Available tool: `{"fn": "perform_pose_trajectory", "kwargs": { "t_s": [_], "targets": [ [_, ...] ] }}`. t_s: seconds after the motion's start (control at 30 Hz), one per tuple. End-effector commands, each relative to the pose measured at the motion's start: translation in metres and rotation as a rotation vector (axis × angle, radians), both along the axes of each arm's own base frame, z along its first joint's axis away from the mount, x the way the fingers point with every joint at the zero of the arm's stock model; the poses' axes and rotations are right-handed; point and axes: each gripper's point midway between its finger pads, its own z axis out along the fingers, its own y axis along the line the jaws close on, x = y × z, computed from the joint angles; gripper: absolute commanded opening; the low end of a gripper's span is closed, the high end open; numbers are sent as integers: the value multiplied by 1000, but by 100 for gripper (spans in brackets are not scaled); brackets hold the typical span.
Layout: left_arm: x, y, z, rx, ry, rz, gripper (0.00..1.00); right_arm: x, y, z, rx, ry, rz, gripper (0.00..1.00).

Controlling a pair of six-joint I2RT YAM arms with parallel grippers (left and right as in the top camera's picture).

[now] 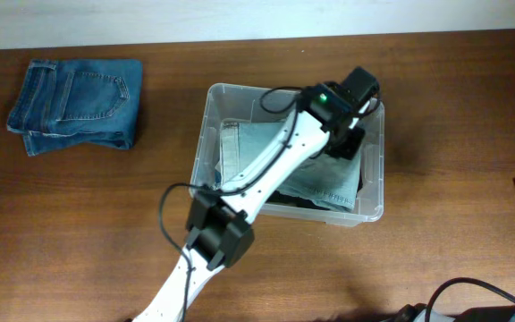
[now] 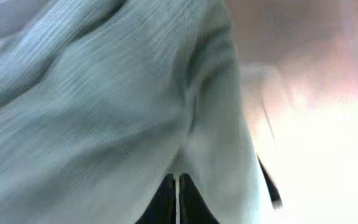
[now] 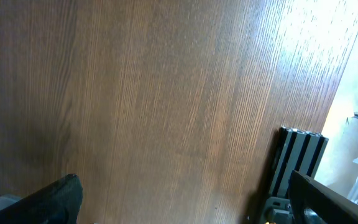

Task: Pack container

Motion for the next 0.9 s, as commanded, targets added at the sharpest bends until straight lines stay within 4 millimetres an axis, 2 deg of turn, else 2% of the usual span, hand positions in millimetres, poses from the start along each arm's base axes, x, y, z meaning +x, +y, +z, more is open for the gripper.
{"fn": "perform_pose_trajectory", "kwargs": {
  "t_s": [0.0, 0.17, 0.5, 0.63, 0.87],
  "targets": [
    [-12, 13, 54, -47, -23, 9, 5, -2, -1, -1, 1, 5, -11, 98],
    [-38, 17, 35, 14, 87, -13, 5, -2, -1, -1, 1, 5, -11, 98],
    [-88, -4, -21, 113, 242, -72, 5, -2, -1, -1, 1, 5, -11, 98],
    [-94, -10, -34, 130, 253, -89, 5, -2, -1, -1, 1, 5, -11, 98],
    [-94, -19, -61, 143, 264, -94, 5, -2, -1, -1, 1, 5, -11, 98]
  ]
}}
